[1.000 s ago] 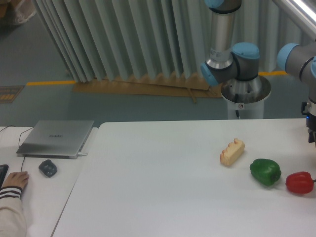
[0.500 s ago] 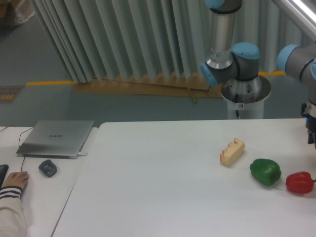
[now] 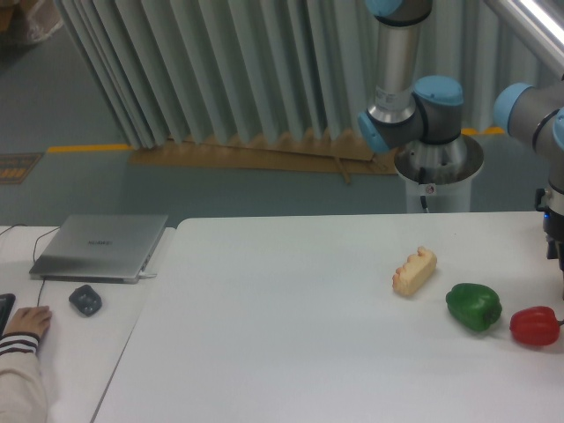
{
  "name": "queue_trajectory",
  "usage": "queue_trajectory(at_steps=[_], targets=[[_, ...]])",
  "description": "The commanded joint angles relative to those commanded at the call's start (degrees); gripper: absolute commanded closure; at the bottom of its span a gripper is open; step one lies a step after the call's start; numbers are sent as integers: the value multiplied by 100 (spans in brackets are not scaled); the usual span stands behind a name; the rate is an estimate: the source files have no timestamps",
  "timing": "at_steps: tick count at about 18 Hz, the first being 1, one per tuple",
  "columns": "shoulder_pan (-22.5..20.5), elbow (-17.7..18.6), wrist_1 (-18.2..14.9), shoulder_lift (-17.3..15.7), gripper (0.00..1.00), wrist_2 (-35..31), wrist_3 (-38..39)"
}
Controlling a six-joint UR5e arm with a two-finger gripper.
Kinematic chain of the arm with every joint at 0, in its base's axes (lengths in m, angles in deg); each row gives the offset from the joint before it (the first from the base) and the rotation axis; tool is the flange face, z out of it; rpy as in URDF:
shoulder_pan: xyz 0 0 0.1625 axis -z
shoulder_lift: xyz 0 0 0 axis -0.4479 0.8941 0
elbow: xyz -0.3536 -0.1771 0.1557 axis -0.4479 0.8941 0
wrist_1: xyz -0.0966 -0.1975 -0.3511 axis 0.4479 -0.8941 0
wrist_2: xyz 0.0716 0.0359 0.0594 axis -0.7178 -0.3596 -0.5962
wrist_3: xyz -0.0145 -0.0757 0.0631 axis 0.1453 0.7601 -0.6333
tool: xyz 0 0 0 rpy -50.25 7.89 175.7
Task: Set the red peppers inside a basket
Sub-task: 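Move the gripper down toward the red bell pepper, then lower the gripper onto the red bell pepper and close it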
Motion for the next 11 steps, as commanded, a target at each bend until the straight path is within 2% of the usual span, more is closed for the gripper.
queue_trajectory(at_steps=[4,11], targets=[[9,-26,17,96,0,9,70],[351,-79,140,422,0,0,105]])
